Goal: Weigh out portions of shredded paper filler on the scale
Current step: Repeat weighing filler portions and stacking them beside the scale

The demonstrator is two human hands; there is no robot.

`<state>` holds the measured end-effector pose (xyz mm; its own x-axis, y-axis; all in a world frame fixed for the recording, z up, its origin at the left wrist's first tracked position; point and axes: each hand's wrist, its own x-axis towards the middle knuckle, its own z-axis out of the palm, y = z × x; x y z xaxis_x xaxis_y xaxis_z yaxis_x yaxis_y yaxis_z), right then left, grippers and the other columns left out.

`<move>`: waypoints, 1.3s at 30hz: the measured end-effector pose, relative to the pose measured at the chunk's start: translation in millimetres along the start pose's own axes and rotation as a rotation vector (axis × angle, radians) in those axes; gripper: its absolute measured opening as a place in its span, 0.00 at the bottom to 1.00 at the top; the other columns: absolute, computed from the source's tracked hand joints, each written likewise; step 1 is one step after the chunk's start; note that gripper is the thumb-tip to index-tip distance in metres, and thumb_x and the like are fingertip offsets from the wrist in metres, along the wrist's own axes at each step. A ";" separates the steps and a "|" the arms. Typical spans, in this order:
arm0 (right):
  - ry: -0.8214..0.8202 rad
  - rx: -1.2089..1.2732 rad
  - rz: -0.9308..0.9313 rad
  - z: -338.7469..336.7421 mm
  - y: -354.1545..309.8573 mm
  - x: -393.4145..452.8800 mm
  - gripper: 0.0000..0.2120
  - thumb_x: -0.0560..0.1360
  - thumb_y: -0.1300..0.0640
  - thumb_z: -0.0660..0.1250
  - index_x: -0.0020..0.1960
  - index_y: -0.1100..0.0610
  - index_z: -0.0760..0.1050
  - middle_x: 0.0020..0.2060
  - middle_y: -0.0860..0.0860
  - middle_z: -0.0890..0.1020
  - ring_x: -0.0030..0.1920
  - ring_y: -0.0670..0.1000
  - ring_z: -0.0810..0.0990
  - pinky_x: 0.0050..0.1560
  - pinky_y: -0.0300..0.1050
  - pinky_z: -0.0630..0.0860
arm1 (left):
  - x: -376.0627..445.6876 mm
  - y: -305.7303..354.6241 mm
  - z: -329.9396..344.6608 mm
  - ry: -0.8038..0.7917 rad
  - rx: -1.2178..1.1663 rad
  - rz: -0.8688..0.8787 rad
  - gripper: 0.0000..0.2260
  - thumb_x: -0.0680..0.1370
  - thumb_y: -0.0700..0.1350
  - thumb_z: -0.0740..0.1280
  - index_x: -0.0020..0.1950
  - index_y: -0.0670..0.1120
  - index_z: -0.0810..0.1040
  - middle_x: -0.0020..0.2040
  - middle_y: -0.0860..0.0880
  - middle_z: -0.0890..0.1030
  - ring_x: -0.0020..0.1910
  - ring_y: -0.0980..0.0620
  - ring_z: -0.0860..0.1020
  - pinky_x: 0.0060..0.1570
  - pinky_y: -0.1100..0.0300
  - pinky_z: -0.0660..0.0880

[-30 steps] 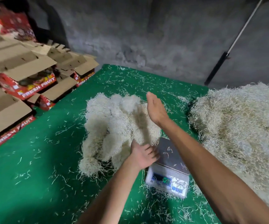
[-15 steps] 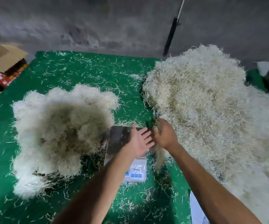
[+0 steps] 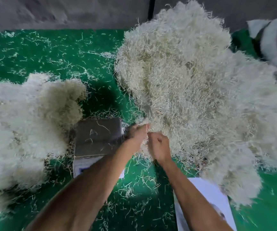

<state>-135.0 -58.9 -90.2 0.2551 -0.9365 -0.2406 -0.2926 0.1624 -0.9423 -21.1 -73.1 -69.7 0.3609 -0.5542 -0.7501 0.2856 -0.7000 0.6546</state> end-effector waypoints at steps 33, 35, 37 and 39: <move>0.321 -1.163 -0.007 -119.2 -247.8 54.3 0.12 0.83 0.56 0.64 0.66 0.55 0.76 0.58 0.50 0.81 0.56 0.49 0.80 0.55 0.41 0.75 | -196.3 218.1 24.8 0.041 1.331 0.916 0.18 0.74 0.44 0.73 0.60 0.42 0.75 0.46 0.46 0.79 0.42 0.48 0.82 0.44 0.54 0.83; 0.287 -1.136 -0.062 -117.4 -240.9 60.0 0.14 0.84 0.61 0.62 0.68 0.59 0.76 0.62 0.54 0.80 0.59 0.51 0.79 0.58 0.42 0.75 | -187.3 205.1 27.1 0.049 1.216 0.908 0.10 0.74 0.41 0.72 0.53 0.42 0.75 0.43 0.46 0.79 0.41 0.47 0.82 0.42 0.54 0.83; 0.252 -1.133 -0.073 -111.9 -239.5 64.4 0.15 0.84 0.63 0.62 0.70 0.60 0.74 0.64 0.56 0.79 0.61 0.53 0.79 0.59 0.41 0.74 | -174.8 200.0 21.9 0.034 1.086 0.900 0.07 0.75 0.41 0.72 0.46 0.43 0.74 0.39 0.48 0.77 0.34 0.50 0.78 0.35 0.56 0.79; 0.264 -1.076 -0.036 -105.5 -239.7 71.8 0.12 0.84 0.64 0.62 0.66 0.61 0.75 0.54 0.55 0.81 0.53 0.52 0.81 0.52 0.41 0.76 | -164.9 199.1 14.8 0.015 0.977 0.893 0.09 0.75 0.42 0.72 0.44 0.45 0.72 0.37 0.49 0.74 0.30 0.53 0.72 0.27 0.60 0.71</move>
<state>-143.8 -197.9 143.0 0.1121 -0.9929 -0.0392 -0.9696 -0.1006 -0.2232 -36.8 -127.8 182.9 0.1011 -0.9904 -0.0940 -0.8045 -0.1370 0.5780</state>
